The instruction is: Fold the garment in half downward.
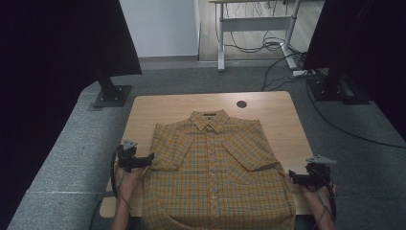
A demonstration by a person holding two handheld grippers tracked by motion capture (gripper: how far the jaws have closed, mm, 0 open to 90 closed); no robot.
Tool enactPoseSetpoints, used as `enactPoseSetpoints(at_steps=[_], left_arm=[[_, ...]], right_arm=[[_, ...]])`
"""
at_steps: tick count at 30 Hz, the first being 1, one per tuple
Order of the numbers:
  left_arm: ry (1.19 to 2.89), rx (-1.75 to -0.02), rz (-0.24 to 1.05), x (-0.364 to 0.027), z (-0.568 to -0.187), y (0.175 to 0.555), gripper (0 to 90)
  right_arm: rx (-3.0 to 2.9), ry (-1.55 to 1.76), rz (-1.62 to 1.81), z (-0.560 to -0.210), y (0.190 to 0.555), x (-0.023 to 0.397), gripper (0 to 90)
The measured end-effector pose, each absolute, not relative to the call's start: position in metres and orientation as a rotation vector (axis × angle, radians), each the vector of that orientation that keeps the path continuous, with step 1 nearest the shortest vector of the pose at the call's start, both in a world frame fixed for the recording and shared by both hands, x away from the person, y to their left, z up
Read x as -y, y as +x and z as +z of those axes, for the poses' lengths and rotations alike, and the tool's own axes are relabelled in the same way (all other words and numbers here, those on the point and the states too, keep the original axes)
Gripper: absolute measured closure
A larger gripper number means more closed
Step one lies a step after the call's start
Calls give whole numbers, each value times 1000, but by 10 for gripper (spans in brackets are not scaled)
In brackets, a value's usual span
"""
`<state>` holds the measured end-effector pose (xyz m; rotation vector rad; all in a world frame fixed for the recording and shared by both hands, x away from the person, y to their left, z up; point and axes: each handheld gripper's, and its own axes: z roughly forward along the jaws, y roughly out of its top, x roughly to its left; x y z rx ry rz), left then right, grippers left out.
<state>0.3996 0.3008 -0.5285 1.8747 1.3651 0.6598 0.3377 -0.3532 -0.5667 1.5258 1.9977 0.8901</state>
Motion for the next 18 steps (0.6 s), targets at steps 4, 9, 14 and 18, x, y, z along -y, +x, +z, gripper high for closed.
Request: enactPoseSetpoints(at_steps=[4, 9, 14, 18], left_arm=[[1873, -1365, 655, -298, -530, 407, 57], [1864, -1355, 646, -293, -530, 416, 57], [1865, -1342, 647, -286, -529, 425, 58], [1867, -1340, 645, -282, -530, 432, 58]], right_arm=[[-1998, 1525, 890, -567, 338, 353, 25], [-1998, 1525, 890, -567, 338, 353, 26], [-1999, 1525, 890, -567, 338, 353, 25], [-1999, 1525, 890, -567, 338, 353, 25]])
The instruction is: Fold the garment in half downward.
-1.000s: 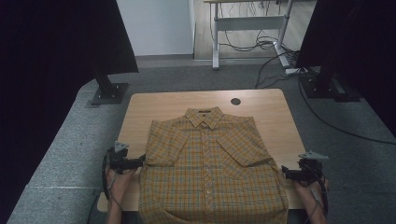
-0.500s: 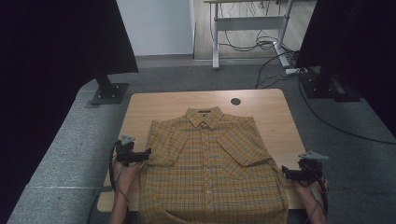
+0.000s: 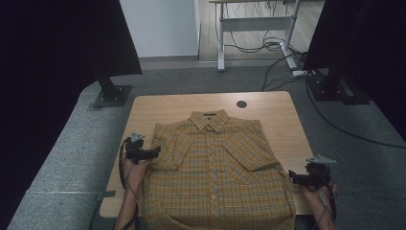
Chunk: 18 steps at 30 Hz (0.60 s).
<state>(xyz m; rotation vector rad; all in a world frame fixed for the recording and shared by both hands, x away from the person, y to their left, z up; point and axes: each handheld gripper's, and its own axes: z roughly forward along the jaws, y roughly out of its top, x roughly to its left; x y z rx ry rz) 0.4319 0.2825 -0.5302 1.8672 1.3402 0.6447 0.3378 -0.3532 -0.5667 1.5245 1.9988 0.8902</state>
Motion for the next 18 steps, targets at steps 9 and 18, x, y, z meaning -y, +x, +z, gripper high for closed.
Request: enactPoseSetpoints(at_steps=[9, 18], left_arm=[[1871, -1353, 653, -278, -535, 449, 58], [1890, -1357, 659, -273, -539, 462, 58]], right_arm=[[-2001, 1523, 891, -567, 338, 353, 25], [-2002, 1521, 891, -567, 338, 353, 26]])
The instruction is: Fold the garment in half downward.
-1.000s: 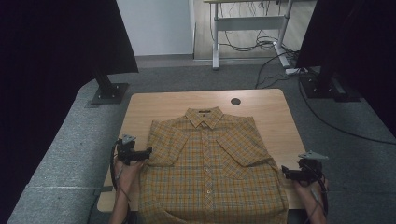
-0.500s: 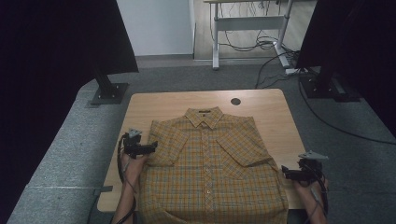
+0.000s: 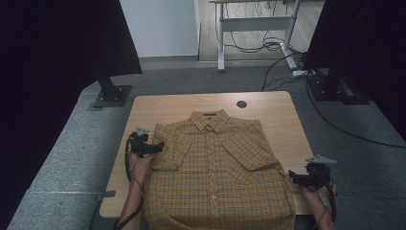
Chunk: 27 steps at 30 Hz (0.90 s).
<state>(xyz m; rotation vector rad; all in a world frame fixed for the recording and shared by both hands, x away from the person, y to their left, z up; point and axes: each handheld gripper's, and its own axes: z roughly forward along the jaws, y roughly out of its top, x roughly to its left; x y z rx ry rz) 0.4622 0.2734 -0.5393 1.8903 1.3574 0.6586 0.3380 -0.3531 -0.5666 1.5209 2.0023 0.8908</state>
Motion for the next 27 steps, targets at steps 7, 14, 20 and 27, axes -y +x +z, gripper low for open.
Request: enactPoseSetpoints(at_steps=[7, 14, 20, 27], left_arm=[[1928, -1378, 666, -272, -549, 470, 58], [1957, -1401, 630, -270, -552, 475, 59], [1954, -1407, 629, -271, -553, 475, 51], [1953, -1408, 629, -271, -553, 475, 51]], right_arm=[[-2006, 1517, 893, -567, 338, 353, 25], [-2009, 1514, 893, -567, 338, 353, 25], [-2021, 1512, 889, -567, 338, 352, 1], [-2023, 1512, 893, -566, 339, 351, 18]])
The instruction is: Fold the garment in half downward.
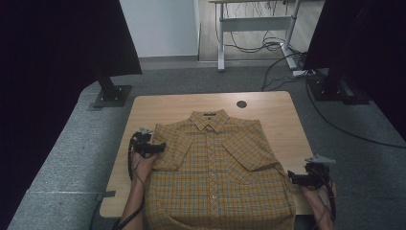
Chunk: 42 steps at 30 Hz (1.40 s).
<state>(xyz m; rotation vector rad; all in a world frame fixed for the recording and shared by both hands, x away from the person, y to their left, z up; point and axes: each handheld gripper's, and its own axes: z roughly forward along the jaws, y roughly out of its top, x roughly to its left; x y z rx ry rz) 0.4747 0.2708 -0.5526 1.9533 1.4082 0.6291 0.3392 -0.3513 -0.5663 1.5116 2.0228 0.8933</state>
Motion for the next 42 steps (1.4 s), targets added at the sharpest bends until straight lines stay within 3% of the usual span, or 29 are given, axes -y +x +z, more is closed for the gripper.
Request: enactPoseSetpoints(at_steps=[11, 42], left_arm=[[1953, -1408, 629, -271, -553, 475, 50], [1952, -1410, 630, -271, -553, 473, 51]], right_arm=[[-2024, 1495, 987, -556, 348, 346, 35], [-2101, 1394, 1069, -541, 418, 304, 53]])
